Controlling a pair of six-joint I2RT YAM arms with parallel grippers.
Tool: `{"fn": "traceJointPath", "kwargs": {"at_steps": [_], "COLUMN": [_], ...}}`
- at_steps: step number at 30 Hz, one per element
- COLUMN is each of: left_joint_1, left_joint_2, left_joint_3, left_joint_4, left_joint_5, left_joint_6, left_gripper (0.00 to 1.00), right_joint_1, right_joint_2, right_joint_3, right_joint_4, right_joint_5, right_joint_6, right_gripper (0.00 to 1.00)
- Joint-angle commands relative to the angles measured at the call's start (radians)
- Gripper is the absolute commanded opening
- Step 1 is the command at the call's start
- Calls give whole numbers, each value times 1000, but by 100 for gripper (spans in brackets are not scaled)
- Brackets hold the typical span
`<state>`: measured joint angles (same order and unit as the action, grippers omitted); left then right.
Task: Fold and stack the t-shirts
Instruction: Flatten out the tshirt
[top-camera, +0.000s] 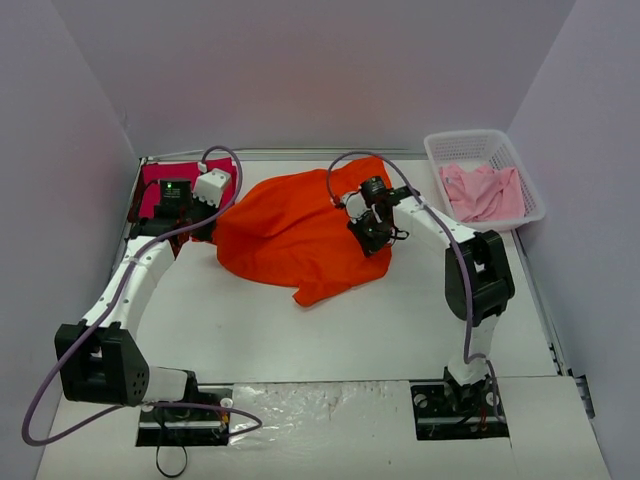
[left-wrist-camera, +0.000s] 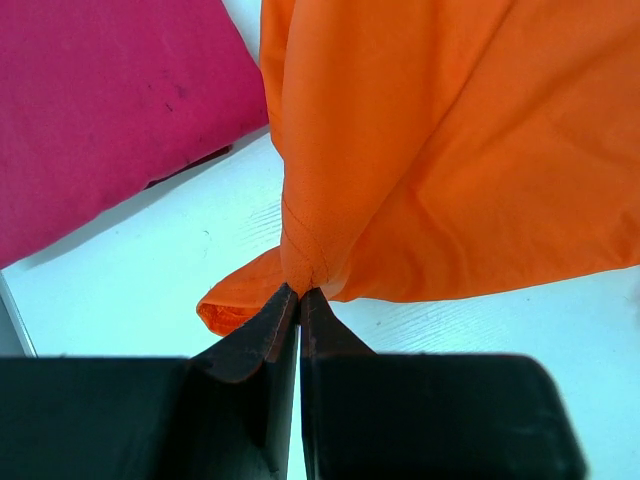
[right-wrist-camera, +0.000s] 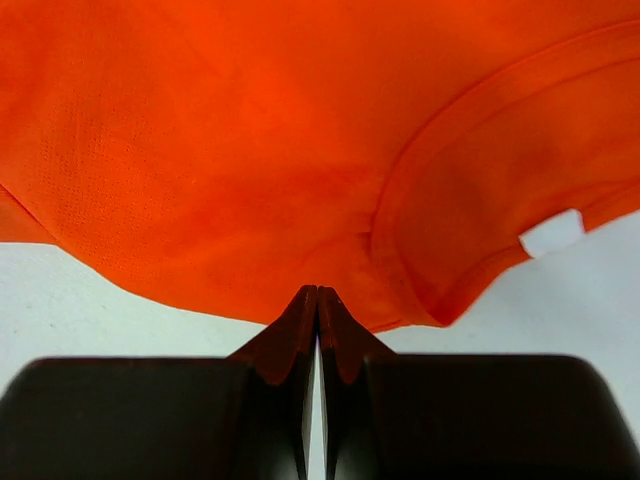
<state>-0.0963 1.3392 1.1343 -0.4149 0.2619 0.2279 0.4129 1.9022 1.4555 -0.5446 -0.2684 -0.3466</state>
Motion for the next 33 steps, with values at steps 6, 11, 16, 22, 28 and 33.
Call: {"fn": "traceJointPath", "kwargs": {"at_steps": [6, 11, 16, 22, 28, 33], "left_joint_1": [-3, -3, -3, -5, -13, -17], "left_joint_2": [-51, -58, -60, -71, -43, -11], "left_joint_3": [-4, -15, -15, -16, -44, -108], "left_joint_4": [7, 8, -5, -53, -113, -96], "left_joint_5": [16, 25, 40, 97, 105, 76], "left_joint_6": [17, 22, 28, 56, 109, 159], "left_gripper": [2, 2, 2, 2, 2, 2], "right_joint_1": [26, 27, 26, 21, -39, -115], "right_joint_2": [77, 75, 63, 12, -22, -19], "right_joint_3": [-64, -118, -175, -267, -317, -299], "right_joint_4": [-34, -23, -14, -17, -18, -17], "right_joint_5": [11, 32, 55, 95, 155, 172], "right_joint_6": [-19, -25, -25, -38, -63, -97], "right_gripper": [0, 0, 0, 0, 0, 0]}}
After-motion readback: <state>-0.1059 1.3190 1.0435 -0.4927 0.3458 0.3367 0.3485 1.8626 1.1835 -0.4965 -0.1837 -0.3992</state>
